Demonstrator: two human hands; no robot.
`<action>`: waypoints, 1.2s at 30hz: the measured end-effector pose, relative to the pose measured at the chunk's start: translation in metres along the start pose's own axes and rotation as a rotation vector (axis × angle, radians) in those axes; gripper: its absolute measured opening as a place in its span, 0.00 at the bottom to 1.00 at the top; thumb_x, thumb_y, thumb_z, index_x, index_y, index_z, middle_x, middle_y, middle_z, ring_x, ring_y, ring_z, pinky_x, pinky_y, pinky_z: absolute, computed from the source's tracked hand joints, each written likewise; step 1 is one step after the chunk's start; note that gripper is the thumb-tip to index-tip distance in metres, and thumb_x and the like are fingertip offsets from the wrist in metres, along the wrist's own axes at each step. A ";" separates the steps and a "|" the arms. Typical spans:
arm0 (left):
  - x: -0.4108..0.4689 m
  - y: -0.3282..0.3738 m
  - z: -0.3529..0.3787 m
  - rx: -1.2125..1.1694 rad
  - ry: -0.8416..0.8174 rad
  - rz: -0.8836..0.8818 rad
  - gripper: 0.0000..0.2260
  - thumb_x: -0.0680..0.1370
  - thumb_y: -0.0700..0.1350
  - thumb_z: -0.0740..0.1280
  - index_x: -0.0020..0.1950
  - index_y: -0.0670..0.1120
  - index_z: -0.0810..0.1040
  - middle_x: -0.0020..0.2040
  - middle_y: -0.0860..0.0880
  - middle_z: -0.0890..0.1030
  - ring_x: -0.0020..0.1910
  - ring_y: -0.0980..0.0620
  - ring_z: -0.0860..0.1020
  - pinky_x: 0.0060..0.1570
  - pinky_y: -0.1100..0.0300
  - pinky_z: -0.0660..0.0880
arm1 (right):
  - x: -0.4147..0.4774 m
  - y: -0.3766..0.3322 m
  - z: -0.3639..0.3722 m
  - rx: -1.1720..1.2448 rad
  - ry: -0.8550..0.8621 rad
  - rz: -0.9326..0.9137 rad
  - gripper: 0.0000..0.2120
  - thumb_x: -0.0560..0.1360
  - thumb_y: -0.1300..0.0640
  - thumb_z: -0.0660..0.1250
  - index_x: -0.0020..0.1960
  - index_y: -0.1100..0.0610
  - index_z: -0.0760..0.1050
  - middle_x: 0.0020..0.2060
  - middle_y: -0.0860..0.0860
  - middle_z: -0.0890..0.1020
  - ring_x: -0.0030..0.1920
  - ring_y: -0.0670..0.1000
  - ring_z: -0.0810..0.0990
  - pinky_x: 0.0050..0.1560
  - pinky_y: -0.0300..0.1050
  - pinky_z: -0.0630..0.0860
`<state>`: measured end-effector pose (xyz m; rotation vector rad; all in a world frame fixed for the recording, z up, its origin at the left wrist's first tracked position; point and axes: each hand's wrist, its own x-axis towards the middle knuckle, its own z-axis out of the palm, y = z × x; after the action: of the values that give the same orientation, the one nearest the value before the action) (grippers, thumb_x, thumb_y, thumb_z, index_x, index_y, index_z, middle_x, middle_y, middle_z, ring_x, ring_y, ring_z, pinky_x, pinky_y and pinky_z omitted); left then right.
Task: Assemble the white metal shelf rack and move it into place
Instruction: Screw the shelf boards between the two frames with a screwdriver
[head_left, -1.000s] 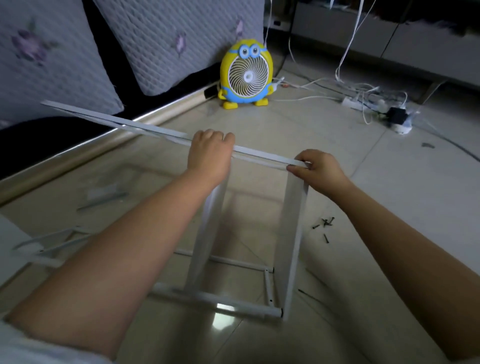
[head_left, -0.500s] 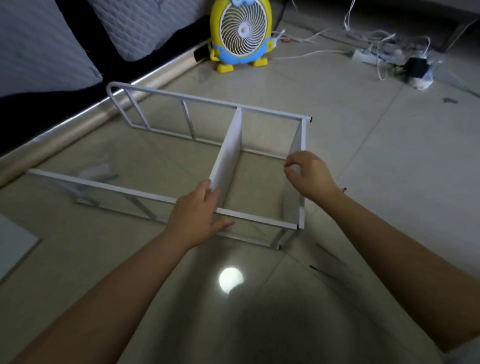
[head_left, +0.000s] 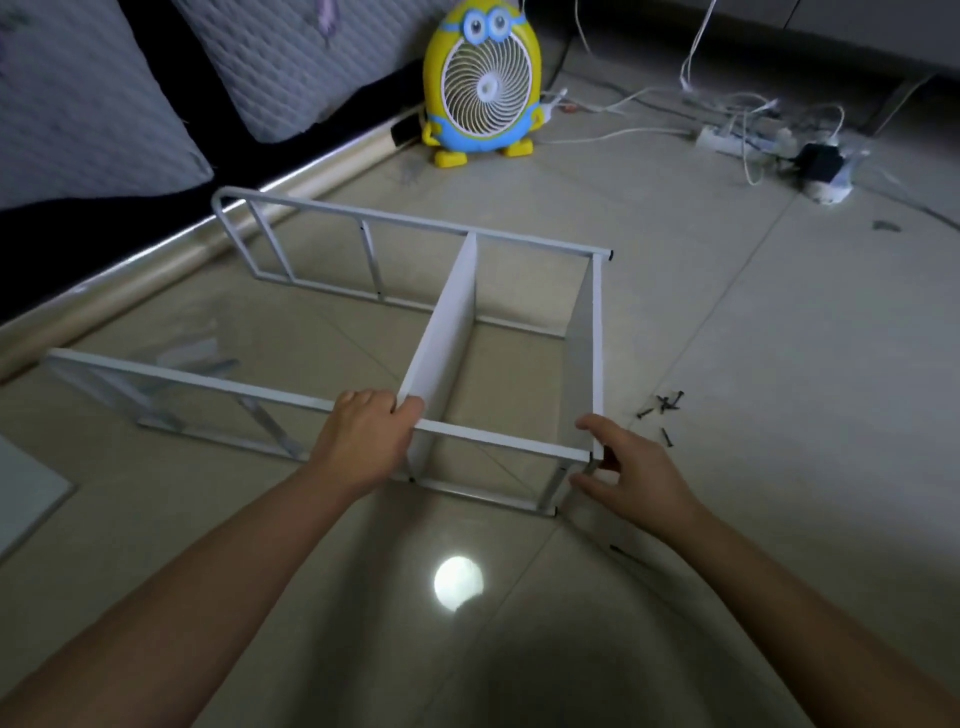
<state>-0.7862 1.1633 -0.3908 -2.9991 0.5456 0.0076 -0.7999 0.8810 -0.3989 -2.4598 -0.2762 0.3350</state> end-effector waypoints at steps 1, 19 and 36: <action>0.000 0.000 -0.006 -0.020 0.020 0.006 0.07 0.61 0.41 0.60 0.33 0.41 0.76 0.24 0.44 0.71 0.21 0.44 0.72 0.25 0.59 0.69 | 0.000 -0.001 -0.010 0.003 -0.012 -0.012 0.26 0.70 0.54 0.72 0.65 0.52 0.68 0.47 0.49 0.75 0.46 0.49 0.76 0.55 0.46 0.76; 0.072 -0.020 -0.145 -0.167 -0.035 -0.020 0.13 0.70 0.51 0.56 0.42 0.43 0.73 0.37 0.45 0.73 0.44 0.42 0.75 0.40 0.57 0.68 | 0.009 -0.042 -0.102 0.703 0.063 -0.105 0.21 0.66 0.66 0.59 0.56 0.51 0.72 0.51 0.49 0.76 0.43 0.44 0.75 0.48 0.35 0.74; 0.077 0.019 -0.109 -0.268 -0.024 -0.030 0.29 0.72 0.66 0.44 0.45 0.47 0.74 0.45 0.50 0.78 0.54 0.48 0.75 0.65 0.54 0.54 | 0.057 -0.023 -0.089 0.619 0.190 0.224 0.18 0.79 0.64 0.55 0.67 0.58 0.69 0.59 0.50 0.76 0.49 0.47 0.77 0.51 0.43 0.73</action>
<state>-0.7223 1.1082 -0.2861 -3.2616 0.5371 0.1241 -0.7217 0.8645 -0.3260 -1.8891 0.1683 0.2330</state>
